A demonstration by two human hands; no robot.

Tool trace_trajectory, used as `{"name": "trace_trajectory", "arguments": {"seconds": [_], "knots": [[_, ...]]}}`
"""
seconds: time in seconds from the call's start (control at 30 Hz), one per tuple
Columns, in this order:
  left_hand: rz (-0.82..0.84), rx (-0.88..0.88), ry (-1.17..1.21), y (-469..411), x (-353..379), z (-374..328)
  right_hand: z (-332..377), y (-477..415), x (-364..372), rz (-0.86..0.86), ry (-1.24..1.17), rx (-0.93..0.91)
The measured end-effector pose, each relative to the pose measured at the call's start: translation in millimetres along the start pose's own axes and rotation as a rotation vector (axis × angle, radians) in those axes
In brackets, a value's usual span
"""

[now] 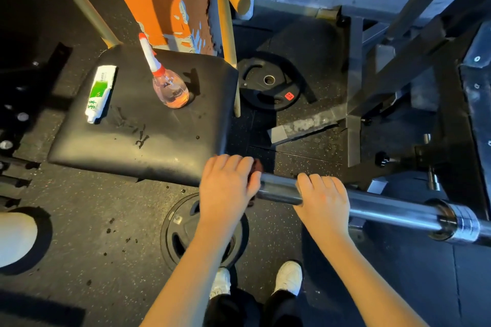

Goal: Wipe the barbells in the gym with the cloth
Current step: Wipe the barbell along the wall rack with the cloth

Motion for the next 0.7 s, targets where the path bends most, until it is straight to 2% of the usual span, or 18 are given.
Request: {"name": "trace_trajectory", "arguments": {"seconds": [0.1,0.2,0.27,0.33,0.4,0.47,0.57,0.63,0.7], "knots": [[-0.076,-0.177,0.038,4,-7,20,2,1,2,0.021,-0.015,0.017],[-0.017,-0.122,0.027,1,3,-16,3,-5,-8,0.144,-0.033,-0.044],[0.014,-0.024,0.048,2,10,-41,-6,-15,-2,0.458,-0.120,-0.111],[0.000,0.068,0.062,5,9,-50,-22,-22,11,0.786,-0.177,-0.090],[-0.008,0.097,0.058,5,3,-38,-32,-23,17,0.904,-0.177,-0.048],[-0.010,0.006,0.037,3,-1,-12,-33,-19,18,0.829,-0.169,-0.035],[0.006,-0.154,-0.005,0,-4,12,-28,-12,9,0.540,-0.111,-0.060],[0.061,-0.175,-0.036,0,1,-2,-26,-8,3,0.337,-0.046,-0.063],[0.096,-0.130,-0.028,0,6,-28,-25,-2,4,0.216,-0.049,-0.038]]}}
Point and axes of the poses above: each hand's wrist, its own y-axis away from the middle knuckle, its own x-axis out of the palm, z = x × y, the point moved 8 cm from there along -y, towards the middle knuckle, and after that the axes turned 13 degrees about z, right-handed, at the moved point
